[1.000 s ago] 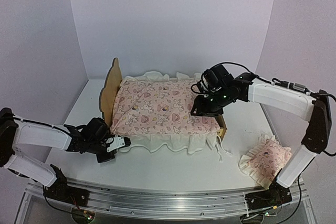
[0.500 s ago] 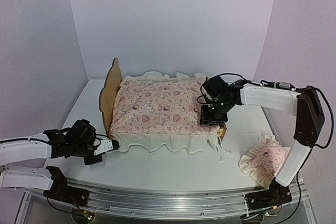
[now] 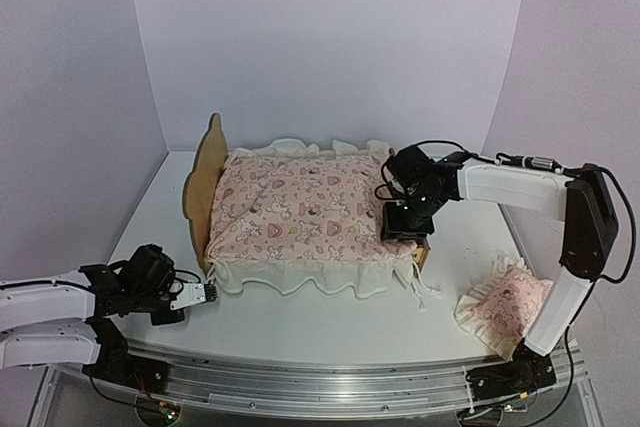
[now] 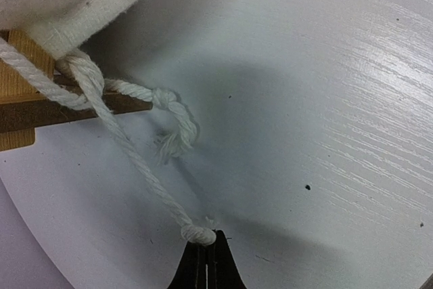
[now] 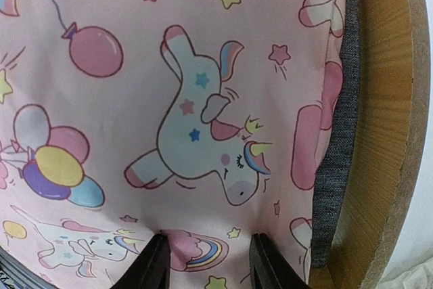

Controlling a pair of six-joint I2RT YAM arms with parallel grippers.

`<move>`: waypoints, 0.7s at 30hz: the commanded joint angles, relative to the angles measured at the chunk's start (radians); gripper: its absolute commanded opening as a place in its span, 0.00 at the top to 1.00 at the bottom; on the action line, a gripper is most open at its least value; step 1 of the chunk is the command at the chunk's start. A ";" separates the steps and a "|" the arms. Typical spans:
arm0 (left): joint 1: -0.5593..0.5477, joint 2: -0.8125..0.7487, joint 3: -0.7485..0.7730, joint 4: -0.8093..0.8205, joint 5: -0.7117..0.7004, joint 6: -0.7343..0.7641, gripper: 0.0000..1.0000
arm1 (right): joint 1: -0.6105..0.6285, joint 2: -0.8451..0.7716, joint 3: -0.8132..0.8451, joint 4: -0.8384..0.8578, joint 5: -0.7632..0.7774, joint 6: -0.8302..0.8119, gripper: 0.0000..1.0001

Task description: Set up the pet bed

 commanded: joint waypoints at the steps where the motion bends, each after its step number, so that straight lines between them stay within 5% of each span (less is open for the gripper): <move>1: 0.007 0.049 0.012 0.014 0.003 0.026 0.98 | -0.005 0.005 0.071 -0.014 -0.092 -0.042 0.57; 7: 0.006 0.047 0.045 -0.012 0.083 0.016 0.70 | -0.006 -0.046 0.133 -0.020 -0.135 -0.066 0.57; 21: 0.030 -0.245 0.200 -0.165 0.115 -0.099 0.37 | -0.203 -0.047 0.165 -0.196 0.027 -0.077 0.51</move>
